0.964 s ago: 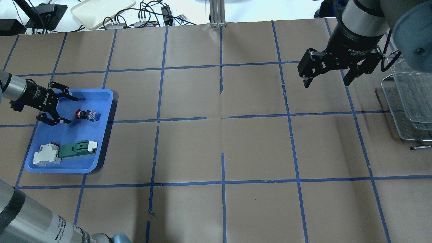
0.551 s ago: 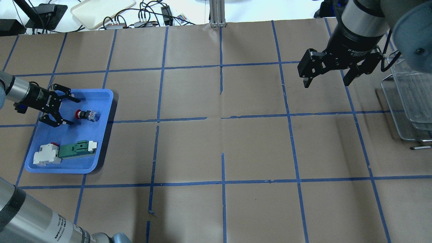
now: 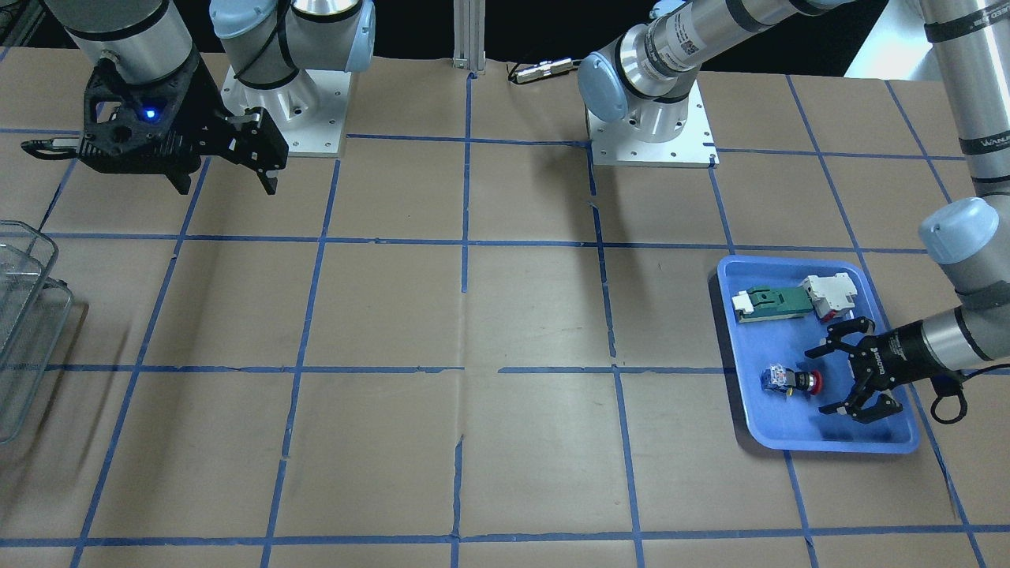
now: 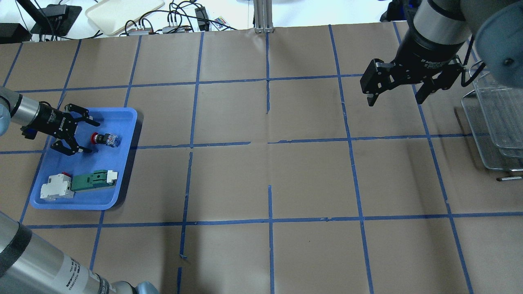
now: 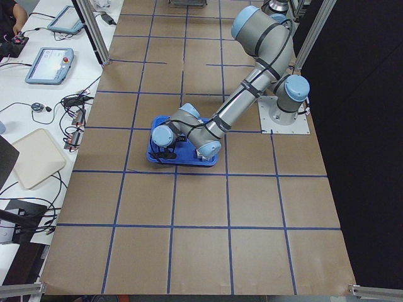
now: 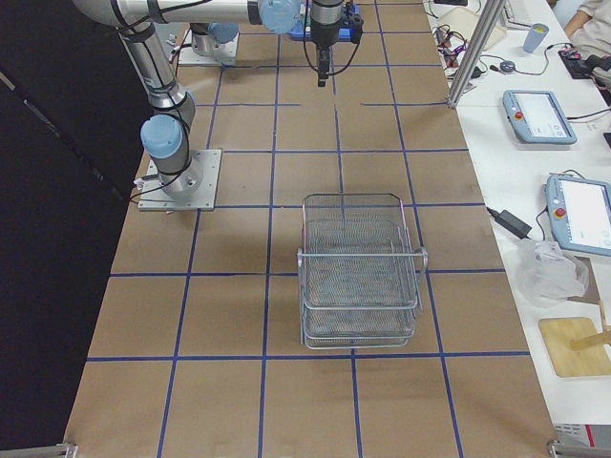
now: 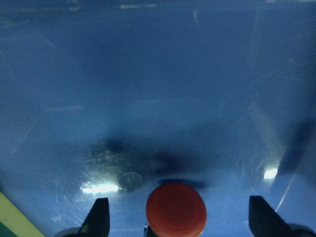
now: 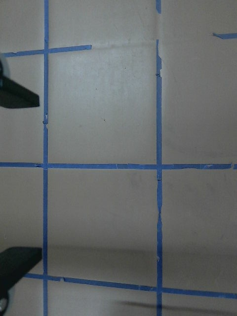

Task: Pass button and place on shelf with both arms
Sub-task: 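Close the left gripper on the red push button's base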

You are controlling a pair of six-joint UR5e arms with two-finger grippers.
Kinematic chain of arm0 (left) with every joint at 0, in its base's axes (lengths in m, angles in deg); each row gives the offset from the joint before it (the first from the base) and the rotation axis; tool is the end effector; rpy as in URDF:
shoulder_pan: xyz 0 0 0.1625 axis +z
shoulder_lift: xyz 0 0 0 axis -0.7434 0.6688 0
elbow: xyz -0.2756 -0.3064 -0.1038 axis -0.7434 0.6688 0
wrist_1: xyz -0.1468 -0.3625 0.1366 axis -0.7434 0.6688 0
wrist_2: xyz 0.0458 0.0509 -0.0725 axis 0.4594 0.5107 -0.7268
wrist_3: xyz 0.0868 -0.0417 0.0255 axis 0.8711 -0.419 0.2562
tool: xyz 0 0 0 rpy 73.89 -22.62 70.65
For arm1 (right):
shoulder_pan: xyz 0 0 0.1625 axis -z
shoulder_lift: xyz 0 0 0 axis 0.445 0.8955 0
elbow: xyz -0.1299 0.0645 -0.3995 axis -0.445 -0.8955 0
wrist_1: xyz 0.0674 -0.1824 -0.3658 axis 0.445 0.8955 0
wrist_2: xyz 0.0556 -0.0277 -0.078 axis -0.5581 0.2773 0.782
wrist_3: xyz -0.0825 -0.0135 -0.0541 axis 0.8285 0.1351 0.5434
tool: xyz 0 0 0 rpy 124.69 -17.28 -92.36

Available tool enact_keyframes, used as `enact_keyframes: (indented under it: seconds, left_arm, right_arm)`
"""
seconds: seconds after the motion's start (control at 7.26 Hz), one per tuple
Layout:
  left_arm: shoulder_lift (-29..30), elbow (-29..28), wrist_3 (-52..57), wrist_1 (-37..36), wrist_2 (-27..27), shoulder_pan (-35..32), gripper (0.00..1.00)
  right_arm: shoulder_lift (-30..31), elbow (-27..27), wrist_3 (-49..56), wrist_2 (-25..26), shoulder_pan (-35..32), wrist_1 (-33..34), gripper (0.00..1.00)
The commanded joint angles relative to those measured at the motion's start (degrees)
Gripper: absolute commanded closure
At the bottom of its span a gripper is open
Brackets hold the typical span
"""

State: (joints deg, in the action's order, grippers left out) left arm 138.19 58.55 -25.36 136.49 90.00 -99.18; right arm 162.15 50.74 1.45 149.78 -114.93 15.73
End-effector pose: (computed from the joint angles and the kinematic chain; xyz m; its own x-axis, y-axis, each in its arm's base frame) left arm 0.2518 -0.5845 0.1571 -0.0656 -0.9976 0.0236 -0.8704 0.0688 0.4876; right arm 0.1226 -0.4772 0.4870 -0.9998 -0.0091 -0.0166 -0.0095 0.9997 0.0240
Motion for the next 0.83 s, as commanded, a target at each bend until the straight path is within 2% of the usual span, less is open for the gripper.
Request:
enact_keyframes:
  seconds: [0.0,0.14,0.28,0.41,0.55,0.69]
  left_arm:
    - [0.13,0.01,0.1,0.04,0.02,0.0,0.24]
    - [0.05,-0.08,0.01,0.13,0.02,0.0,0.46]
    - [0.05,-0.08,0.01,0.3,0.19,0.0,0.52]
    - [0.05,-0.08,0.01,0.39,0.28,0.0,0.7]
    - [0.05,-0.08,0.01,1.26,0.28,0.0,0.99]
    - [0.05,-0.25,0.01,3.19,0.28,0.0,1.0]
  right_arm:
    - [0.0,0.0,-0.02,-0.07,0.0,0.0,0.0]
    - [0.0,0.0,-0.02,-0.16,0.0,0.0,0.0]
    - [0.0,0.0,0.07,-0.33,0.0,0.08,0.0]
    - [0.0,0.0,0.07,-0.42,0.0,0.08,0.0]
    - [0.0,0.09,-0.11,-0.51,-0.08,-0.09,0.0]
    - [-0.09,0.09,0.07,-0.42,0.0,-0.01,0.0]
